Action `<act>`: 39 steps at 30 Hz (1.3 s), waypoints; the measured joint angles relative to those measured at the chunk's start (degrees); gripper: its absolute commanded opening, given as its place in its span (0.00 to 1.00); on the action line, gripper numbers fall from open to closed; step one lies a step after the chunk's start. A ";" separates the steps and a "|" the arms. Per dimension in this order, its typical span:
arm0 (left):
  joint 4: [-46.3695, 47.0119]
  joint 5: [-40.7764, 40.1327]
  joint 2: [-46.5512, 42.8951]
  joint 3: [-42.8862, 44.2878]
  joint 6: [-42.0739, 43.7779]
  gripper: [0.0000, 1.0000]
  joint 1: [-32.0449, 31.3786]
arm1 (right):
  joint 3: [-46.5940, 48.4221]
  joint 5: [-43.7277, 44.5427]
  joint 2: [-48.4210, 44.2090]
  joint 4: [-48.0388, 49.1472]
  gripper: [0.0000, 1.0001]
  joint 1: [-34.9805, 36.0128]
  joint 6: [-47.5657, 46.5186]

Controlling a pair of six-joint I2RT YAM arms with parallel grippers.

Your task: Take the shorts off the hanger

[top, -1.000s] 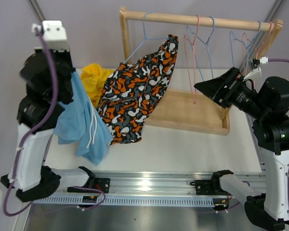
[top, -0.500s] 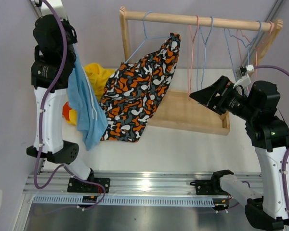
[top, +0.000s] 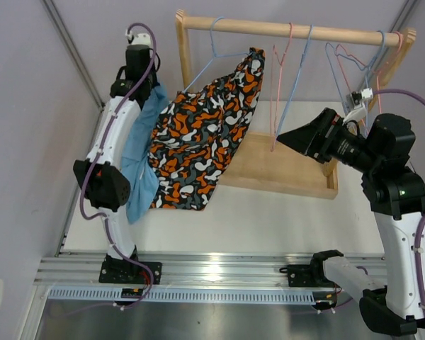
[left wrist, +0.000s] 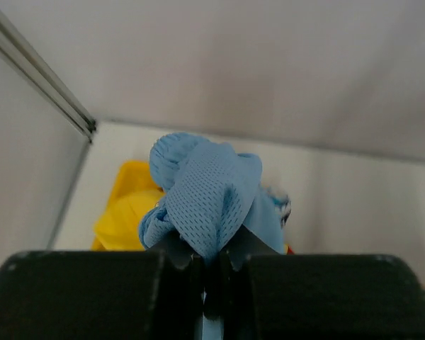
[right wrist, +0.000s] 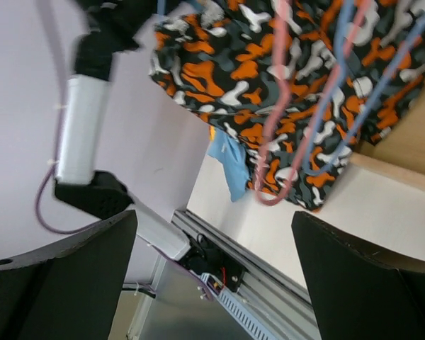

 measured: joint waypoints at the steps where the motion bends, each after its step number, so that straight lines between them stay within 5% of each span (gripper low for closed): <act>1: -0.61 1.64 1.40 -2.01 -1.31 0.64 0.37 | 1.84 -1.03 0.74 0.74 0.99 0.00 -0.17; 3: -2.43 3.54 3.58 -3.23 -2.99 0.87 0.92 | 4.85 -2.73 1.84 2.71 0.99 0.20 -0.24; 5: -4.55 5.11 4.81 -3.63 -4.83 0.99 1.53 | 8.81 -4.46 3.80 5.03 0.98 1.07 -0.07; 10: -3.63 7.17 -3.15 -16.20 -7.69 0.99 2.16 | 22.43 -5.44 13.14 8.90 0.96 10.51 -0.42; 16: -2.60 9.97 -25.05 -33.29 -9.03 0.99 2.01 | 40.54 -0.35 29.83 7.69 0.93 19.21 -2.86; 25: 4.02 21.07 -58.12 -57.68 -10.01 0.99 1.09 | 40.04 13.86 41.90 7.37 0.87 22.14 -4.22; 39: 3.91 31.65 -79.69 -82.55 -14.05 0.99 0.52 | 36.81 29.14 47.84 20.98 0.81 30.34 -3.13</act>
